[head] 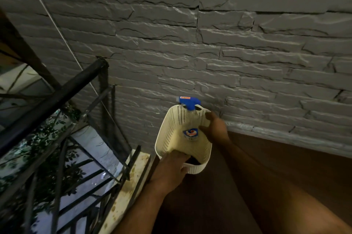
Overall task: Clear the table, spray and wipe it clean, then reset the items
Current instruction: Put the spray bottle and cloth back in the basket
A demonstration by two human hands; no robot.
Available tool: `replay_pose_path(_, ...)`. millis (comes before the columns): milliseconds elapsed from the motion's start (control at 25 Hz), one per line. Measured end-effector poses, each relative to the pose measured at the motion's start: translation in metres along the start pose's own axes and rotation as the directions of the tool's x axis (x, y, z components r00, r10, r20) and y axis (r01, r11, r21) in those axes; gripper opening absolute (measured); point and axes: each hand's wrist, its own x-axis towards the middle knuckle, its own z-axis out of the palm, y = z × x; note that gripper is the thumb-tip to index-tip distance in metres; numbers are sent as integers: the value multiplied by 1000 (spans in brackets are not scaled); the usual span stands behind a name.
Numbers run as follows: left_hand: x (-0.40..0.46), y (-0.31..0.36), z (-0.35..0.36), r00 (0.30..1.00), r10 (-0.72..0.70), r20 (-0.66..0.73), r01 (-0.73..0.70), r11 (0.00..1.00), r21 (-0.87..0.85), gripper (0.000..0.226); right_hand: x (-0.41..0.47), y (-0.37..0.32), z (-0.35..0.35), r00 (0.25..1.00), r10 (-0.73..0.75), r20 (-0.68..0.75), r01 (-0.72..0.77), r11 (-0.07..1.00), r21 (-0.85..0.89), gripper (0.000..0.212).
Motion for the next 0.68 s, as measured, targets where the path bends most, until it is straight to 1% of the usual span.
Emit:
replay_pose_path(80,-2,14,-4,998,-41,-52,41,999,5,43,-24,10,-7,999,-37,27,39,998,-49,53)
replay_pose_path(160,-14,32,-5,989,-101,-109,102,995,-3,44,-54,25,-15,995,-44,87,50,996,-69,53)
replay_pose_path(280,-46,59,-1,973,-147,-179,151,989,7,45,-106,46,-29,987,-86,139,94,994,-51,49)
replay_pose_path(360,-78,81,7,952,-230,-202,233,972,-12,47,-147,60,-41,974,-130,186,141,989,-46,45)
replay_pose_path(440,-119,105,20,922,-329,-205,324,944,-58,51,-191,73,-48,949,-195,249,222,972,-83,43)
replay_pose_path(520,-169,122,41,885,-420,-201,404,907,-121,53,-235,85,-49,911,-241,334,284,955,-84,41)
replay_pose_path(600,-228,136,64,841,-510,-183,487,859,-158,54,-278,93,-42,867,-261,425,308,950,-46,40)
replay_pose_path(680,-285,144,79,791,-586,-177,560,809,-176,54,-311,95,-29,834,-270,482,304,953,8,36)
